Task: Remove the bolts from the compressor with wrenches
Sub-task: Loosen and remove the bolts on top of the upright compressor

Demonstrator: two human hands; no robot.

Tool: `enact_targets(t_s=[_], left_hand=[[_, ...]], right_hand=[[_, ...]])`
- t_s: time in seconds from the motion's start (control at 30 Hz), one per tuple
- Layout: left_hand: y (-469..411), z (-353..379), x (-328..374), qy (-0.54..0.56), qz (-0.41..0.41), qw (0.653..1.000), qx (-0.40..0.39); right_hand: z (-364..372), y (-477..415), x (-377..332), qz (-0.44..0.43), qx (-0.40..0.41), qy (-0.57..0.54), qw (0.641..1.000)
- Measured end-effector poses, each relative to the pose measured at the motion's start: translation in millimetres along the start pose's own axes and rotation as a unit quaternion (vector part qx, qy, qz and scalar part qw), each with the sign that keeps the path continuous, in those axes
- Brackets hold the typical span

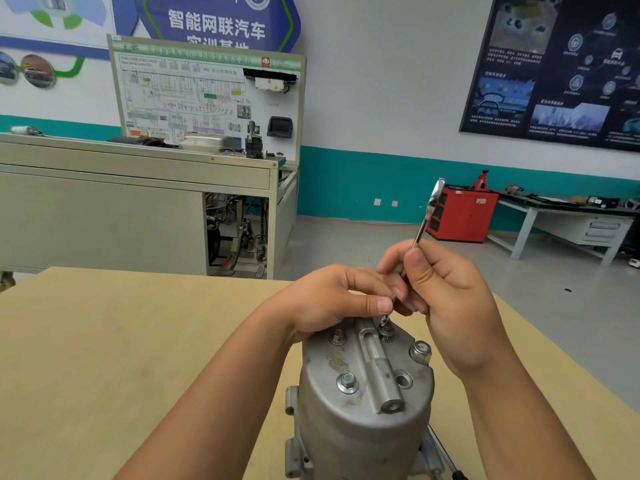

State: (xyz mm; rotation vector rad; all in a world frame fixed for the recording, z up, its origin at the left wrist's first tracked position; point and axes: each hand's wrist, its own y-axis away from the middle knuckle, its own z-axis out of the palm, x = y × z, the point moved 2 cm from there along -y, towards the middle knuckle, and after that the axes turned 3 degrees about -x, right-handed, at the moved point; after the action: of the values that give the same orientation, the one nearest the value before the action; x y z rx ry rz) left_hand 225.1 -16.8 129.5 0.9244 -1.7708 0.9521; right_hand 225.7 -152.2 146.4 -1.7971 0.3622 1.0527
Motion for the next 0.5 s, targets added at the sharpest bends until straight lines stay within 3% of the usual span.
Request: enact_targets(t_s=[0.23, 0.5], left_hand=[[-4.3, 3.3, 1.5, -0.044, -0.001, 0.997, 0.066], [-3.1, 5.0, 1.0, -0.052, -0.007, 0.995, 0.086]], right_hand=[[-5.0, -1.3, 6.5, -0.003, 0.032, -0.03, 0.999], [-7.0, -8.8, -2.4, -0.007, 0.097, 0.083, 0.992]])
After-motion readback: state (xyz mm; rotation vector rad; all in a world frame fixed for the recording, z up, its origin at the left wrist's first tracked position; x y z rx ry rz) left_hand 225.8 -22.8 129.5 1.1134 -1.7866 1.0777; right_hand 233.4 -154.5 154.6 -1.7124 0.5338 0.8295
